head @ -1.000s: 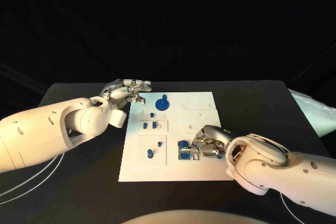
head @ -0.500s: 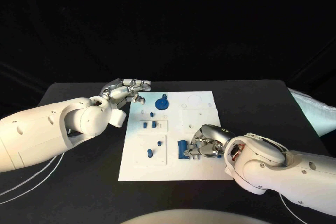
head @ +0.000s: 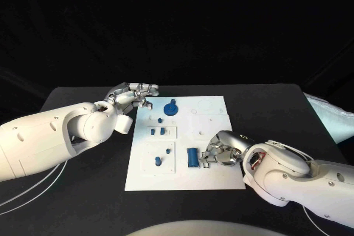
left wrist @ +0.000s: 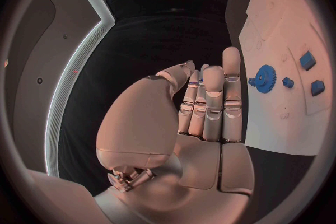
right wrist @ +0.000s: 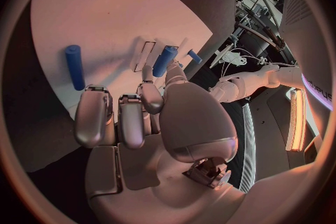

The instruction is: Assemble the parts on the task board

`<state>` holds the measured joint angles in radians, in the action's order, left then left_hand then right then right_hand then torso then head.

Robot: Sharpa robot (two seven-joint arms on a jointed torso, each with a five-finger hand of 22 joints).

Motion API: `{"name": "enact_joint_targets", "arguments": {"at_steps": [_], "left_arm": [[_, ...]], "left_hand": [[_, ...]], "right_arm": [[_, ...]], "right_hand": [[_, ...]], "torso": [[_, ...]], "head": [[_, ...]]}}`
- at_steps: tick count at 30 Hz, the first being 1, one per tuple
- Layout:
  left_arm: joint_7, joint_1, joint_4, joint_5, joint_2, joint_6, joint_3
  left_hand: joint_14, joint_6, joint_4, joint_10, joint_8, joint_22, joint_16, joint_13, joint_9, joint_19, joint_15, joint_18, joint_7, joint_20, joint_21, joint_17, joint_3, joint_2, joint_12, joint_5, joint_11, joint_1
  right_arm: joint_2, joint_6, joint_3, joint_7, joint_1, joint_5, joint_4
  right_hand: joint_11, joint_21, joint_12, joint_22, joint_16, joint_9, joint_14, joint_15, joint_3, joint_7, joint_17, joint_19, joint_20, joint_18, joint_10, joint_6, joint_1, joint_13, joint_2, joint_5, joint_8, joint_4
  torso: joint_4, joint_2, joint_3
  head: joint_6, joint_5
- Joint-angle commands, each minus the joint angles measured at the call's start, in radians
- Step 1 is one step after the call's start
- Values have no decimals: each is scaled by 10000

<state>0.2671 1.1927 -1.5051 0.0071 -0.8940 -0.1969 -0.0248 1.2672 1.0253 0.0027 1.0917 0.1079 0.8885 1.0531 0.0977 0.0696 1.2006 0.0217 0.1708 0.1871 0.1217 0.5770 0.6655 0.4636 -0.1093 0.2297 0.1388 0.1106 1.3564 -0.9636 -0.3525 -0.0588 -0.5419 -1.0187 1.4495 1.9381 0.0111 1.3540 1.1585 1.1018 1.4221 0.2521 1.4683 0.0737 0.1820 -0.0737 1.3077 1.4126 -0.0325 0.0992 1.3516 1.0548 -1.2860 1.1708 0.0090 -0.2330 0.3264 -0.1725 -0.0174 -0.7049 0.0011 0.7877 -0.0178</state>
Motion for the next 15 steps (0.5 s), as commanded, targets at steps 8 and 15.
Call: {"name": "enact_joint_targets", "arguments": {"at_steps": [8,15], "left_arm": [[55,2,-7,-36,-14,191,3],[61,-4,23,-36,-4,207,0]], "left_hand": [[-34,-85,-71,-89,30,-13,-23,16,0,50,-4,122,-6,-13,-33,-11,9,29,44,41,-6,34],[-34,-85,-71,-89,30,-13,-23,16,0,50,-4,122,-6,-13,-33,-11,9,29,44,41,-6,34]], "right_arm": [[-1401,-607,10,1289,-304,-491,514],[-1947,-487,8,1203,-365,121,364]], "right_hand": [[-146,-17,-464,-84,33,-84,611,-58,-64,-103,412,-55,-29,-109,-316,-291,-292,-347,324,-543,-289,149],[-142,89,-175,140,121,-117,639,-60,-200,-106,548,21,-40,-148,-130,-281,-540,-56,431,-717,-381,270]], "torso": [[-46,15,9],[-109,30,41]], "head": [[-136,193],[-161,258]]}}
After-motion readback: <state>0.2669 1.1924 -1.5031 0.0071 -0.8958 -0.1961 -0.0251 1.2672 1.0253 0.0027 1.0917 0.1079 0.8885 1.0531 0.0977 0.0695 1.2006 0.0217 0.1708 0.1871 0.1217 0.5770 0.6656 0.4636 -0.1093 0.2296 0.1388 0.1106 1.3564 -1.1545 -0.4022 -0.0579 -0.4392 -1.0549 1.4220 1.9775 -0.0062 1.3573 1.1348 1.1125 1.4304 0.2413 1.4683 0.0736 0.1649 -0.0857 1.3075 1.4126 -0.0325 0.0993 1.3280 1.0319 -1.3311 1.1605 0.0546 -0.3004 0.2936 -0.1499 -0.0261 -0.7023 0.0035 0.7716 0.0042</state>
